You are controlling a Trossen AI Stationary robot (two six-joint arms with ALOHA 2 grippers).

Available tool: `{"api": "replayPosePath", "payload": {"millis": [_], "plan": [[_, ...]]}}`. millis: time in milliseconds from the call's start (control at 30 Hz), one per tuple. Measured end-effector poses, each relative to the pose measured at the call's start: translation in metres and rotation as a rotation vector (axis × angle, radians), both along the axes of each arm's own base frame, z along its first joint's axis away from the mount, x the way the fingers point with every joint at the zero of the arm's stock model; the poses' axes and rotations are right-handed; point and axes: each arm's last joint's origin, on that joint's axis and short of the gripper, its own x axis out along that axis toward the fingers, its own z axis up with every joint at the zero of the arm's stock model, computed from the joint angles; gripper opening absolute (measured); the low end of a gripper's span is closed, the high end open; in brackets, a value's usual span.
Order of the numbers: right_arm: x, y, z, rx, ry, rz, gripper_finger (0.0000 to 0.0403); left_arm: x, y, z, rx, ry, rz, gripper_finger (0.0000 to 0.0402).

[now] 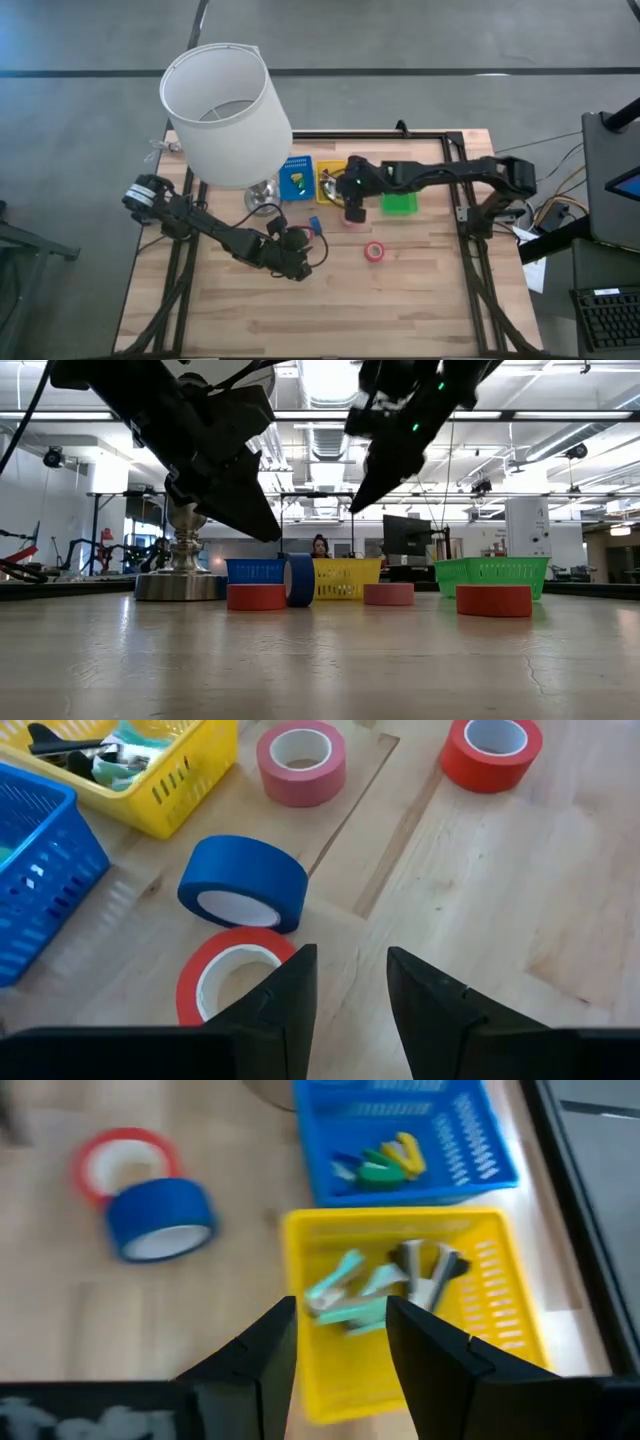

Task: Pick and place Stapler, Stapler remover, tape
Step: Put the pink tape into the green bin

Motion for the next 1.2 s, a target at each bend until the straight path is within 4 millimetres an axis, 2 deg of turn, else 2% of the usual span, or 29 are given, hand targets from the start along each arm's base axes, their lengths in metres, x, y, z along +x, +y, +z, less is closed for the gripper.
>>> {"api": "replayPosePath", "payload": {"millis": [133,233,400,533,633,767,1200], "plan": [[-0.011,0.024,0.012,0.036,0.006,0.027,0.0141,0.0,0.0,0.0,-0.009,-0.004,0.008,0.0126],[-0.017,0.043,0.011,0.068,0.035,0.054,0.0139,0.0,0.0,0.0,-0.014,-0.006,0.012,0.0126],[-0.023,0.068,-0.007,0.075,0.094,0.123,0.0149,0.0,0.0,0.0,-0.015,-0.007,0.012,0.0126],[-0.025,0.079,-0.027,0.092,0.134,0.129,0.0165,0.0,0.0,0.0,-0.015,-0.007,0.011,0.0126],[-0.021,0.079,-0.04,0.103,0.127,0.104,0.0177,0.0,0.0,0.0,-0.016,-0.008,0.011,0.0126],[-0.013,0.073,-0.056,0.014,0.138,0.04,0.0186,0.0,0.0,0.0,-0.016,-0.008,0.011,0.0126],[-0.004,0.05,-0.099,0.049,0.253,-0.078,0.0186,0.0,0.0,0.0,-0.01,-0.006,0.006,0.0126]]}}
